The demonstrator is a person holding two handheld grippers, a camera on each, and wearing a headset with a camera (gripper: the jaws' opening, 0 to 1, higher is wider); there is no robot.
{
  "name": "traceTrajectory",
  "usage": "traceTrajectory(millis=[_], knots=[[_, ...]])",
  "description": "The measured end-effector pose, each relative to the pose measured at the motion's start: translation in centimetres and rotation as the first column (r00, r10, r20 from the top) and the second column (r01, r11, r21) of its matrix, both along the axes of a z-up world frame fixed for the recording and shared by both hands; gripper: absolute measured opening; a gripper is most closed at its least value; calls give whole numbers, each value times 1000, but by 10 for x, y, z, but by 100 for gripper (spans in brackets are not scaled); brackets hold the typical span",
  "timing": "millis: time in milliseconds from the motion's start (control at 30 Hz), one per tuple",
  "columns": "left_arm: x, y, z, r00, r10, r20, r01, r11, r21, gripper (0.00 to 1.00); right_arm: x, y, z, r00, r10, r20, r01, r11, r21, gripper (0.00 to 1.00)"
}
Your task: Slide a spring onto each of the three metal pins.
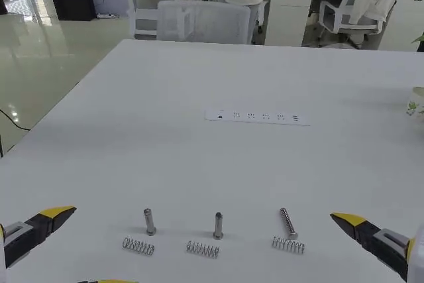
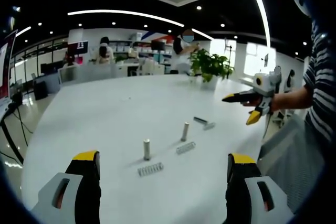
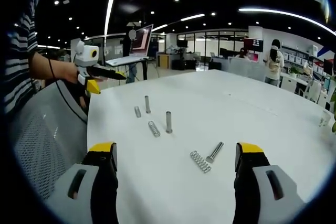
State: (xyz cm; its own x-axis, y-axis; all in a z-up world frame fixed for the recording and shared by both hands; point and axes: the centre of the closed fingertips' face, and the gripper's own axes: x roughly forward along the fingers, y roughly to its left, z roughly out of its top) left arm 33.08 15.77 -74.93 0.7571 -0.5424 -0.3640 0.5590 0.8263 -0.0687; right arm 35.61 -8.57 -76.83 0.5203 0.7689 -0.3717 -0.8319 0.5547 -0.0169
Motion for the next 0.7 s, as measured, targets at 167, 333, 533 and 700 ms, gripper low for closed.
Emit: traceTrajectory(millis=[167, 333, 533, 700], knots=[[0, 1, 0, 1000, 4, 1, -4, 1000, -1, 98, 0, 1, 0, 1000, 2, -1, -2, 1000, -1, 93], [0, 2, -1, 1000, 6, -1, -6, 1000, -6, 98, 0, 1, -2, 1000, 2, -4, -2, 1000, -4, 93], [0, 3, -3, 1000, 3, -5, -3, 1000, -6, 98, -1, 1, -4, 1000, 3, -10, -3, 1000, -7, 93], [1, 2, -3, 1000, -1, -5, 0, 1000, -6, 98, -1, 0, -6, 1000, 3, -14, -3, 1000, -12, 92]])
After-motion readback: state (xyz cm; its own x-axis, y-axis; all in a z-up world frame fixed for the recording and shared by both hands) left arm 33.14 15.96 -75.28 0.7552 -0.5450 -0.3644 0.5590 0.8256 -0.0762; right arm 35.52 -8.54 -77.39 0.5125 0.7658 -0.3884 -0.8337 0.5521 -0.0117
